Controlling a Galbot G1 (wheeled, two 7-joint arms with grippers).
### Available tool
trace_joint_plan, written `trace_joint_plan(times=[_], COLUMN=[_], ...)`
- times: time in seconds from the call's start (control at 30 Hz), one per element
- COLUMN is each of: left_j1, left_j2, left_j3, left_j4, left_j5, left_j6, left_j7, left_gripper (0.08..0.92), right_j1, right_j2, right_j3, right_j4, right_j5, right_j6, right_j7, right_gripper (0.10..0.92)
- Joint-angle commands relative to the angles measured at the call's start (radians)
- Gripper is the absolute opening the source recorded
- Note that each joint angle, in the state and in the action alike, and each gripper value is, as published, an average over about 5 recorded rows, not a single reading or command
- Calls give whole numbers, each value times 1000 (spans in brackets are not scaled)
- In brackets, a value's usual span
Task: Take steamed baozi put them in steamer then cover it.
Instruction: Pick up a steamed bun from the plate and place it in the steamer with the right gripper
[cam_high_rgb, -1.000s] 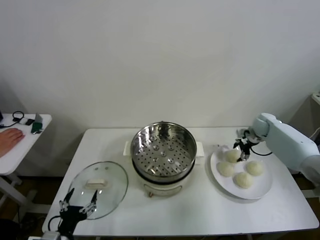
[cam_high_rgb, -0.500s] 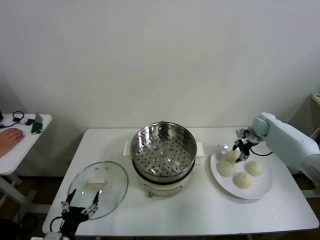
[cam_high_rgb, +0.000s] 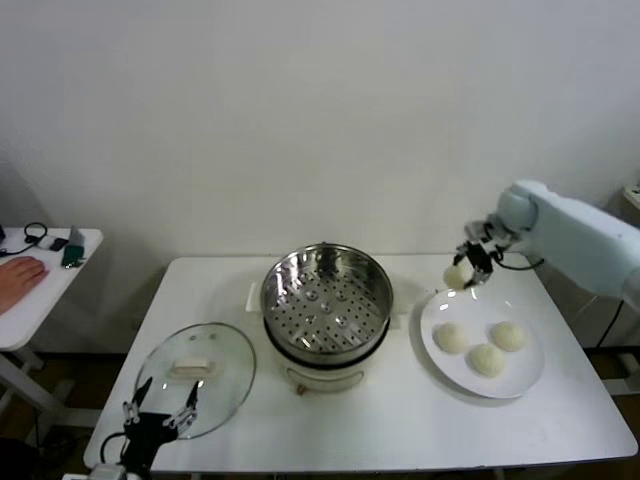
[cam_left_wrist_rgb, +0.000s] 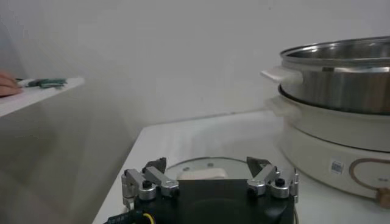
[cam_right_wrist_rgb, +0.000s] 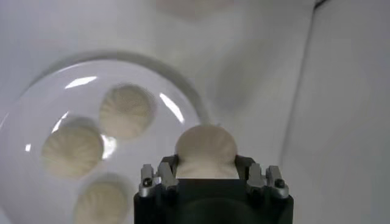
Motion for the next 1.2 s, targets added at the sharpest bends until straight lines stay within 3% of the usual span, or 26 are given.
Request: trace_joint_plan(times=[0.03,0.3,0.8,1.2], left_j1=[-6,-3,-3,3], left_j2=[-1,-6,-9,-9], left_j3=[1,2,8,9], left_j4=[3,-6,-8,-6], left_j5=[8,17,37,41], left_j6=[0,-2,-3,-11], left_j7=[-1,-2,-3,-9], left_gripper=[823,823,823,823], right_j1=[373,240,-144,-195], right_j2=[122,273,385,454], right_j3=[-204,-152,68,137], right_j4=[278,321,-15,-145], right_j5=[158,3,-440,-492], right_j6=[229,361,529,554], right_j7=[-5,10,115,155], right_gripper=[636,636,636,636])
